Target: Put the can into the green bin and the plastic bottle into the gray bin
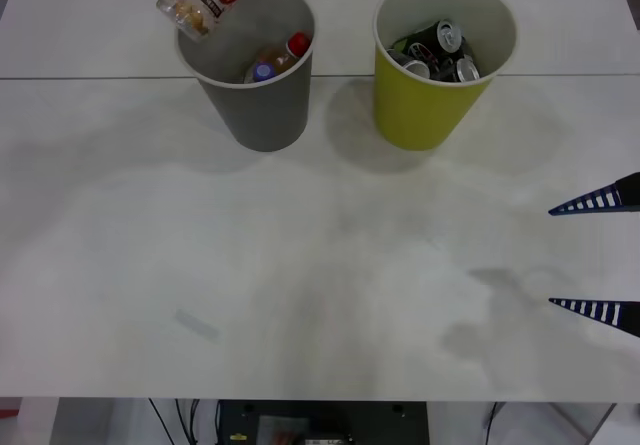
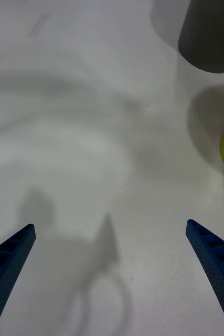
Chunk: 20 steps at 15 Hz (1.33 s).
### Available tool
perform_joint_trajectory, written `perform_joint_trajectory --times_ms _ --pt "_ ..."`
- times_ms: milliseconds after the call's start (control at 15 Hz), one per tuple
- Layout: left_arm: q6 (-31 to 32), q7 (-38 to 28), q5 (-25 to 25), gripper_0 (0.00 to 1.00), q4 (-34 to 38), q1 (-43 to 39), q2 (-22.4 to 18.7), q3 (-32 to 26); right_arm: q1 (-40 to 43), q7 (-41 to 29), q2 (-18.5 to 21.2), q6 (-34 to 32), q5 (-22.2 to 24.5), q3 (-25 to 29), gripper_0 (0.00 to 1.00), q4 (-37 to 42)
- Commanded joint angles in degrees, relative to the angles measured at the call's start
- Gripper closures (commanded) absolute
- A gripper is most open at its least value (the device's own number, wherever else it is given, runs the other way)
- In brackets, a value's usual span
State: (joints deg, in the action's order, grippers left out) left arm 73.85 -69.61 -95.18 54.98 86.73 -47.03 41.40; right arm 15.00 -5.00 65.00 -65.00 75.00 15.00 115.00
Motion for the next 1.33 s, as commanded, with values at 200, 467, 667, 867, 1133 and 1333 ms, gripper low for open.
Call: perform_joint_trajectory --times_ms 200,467,667,867,1133,1333 --pt "1.92 3.08 5.7 0.0 1.09 -1.56 -4.12 -0.01 0.0 0.0 0.0 0.0 0.0 0.0 0.0 0.0" --pt "-2.13 4.75 12.47 0.0 15.42 -11.05 -16.08 -0.36 0.0 0.0 0.0 0.0 0.0 0.0 0.0 0.0" --pt "-2.22 9.94 15.81 0.0 20.87 -18.88 -22.23 -5.89 0.0 0.0 0.0 0.0 0.0 0.0 0.0 0.0" --pt "-0.98 18.37 17.48 0.0 25.18 -32.5 -25.48 -18.11 0.0 0.0 0.0 0.0 0.0 0.0 0.0 0.0" --pt "1.12 30.68 15.9 0.0 33.88 -55.0 -25.04 -37.89 0.0 0.0 0.0 0.0 0.0 0.0 0.0 0.0" --pt "1.39 38.32 13.18 0.0 41.26 -68.45 -22.23 -48.79 0.0 0.0 0.0 0.0 0.0 0.0 0.0 0.0"
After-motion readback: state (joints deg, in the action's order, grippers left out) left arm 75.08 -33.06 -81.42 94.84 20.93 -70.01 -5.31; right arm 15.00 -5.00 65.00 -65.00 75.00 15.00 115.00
